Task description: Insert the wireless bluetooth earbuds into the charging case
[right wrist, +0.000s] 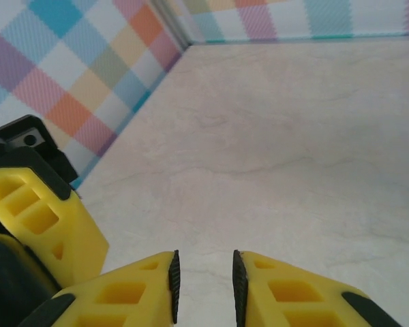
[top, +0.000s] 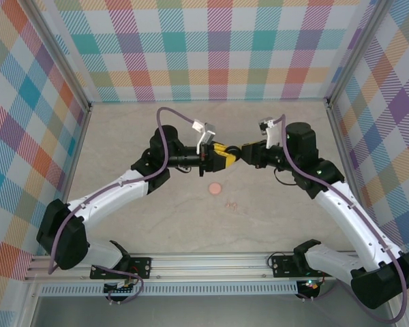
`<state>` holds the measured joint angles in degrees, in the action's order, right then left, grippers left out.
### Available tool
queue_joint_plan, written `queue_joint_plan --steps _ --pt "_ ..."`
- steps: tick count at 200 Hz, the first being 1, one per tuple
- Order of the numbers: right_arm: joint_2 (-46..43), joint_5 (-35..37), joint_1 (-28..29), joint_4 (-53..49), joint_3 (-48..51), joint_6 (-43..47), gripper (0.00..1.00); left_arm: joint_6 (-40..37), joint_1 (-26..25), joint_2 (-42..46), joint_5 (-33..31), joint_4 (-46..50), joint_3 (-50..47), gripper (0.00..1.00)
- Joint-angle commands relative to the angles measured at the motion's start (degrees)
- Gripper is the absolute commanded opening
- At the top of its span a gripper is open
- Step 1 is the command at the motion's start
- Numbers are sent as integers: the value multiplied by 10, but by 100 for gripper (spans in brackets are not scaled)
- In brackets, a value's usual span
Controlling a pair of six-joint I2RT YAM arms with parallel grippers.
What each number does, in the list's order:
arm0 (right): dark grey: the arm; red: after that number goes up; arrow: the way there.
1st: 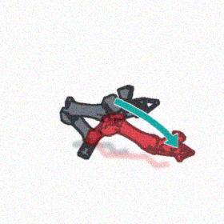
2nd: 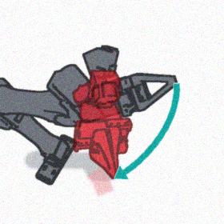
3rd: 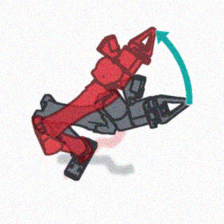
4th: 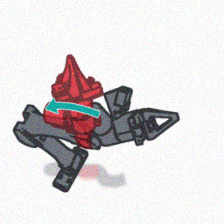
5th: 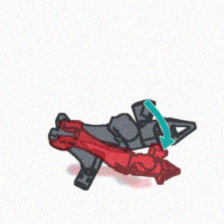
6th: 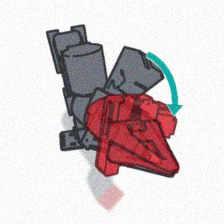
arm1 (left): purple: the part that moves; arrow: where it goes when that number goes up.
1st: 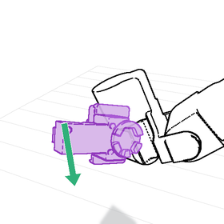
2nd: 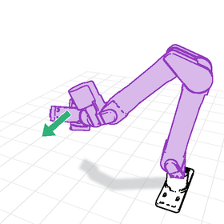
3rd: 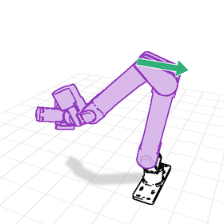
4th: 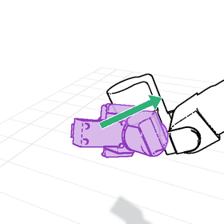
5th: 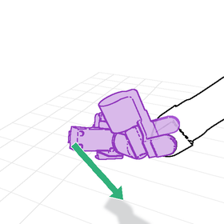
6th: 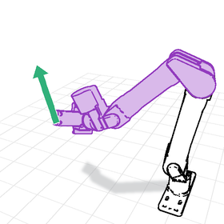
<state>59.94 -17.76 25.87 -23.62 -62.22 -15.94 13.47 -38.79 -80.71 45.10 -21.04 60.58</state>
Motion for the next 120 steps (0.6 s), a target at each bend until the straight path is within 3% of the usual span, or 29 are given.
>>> queue_joint_plan --steps 1,18,59,120 --pt "-9 81 10 -59 -40 10 32 74 42 -43 -99 62 20 20" --pt "0 124 10 -90 -42 8 32 90 60 -73 -122 107 49 21" --pt "20 133 10 -113 -26 -9 34 74 91 -196 -188 334 201 22" --pt "70 128 10 -145 -21 -22 38 77 133 -386 -198 418 344 25"
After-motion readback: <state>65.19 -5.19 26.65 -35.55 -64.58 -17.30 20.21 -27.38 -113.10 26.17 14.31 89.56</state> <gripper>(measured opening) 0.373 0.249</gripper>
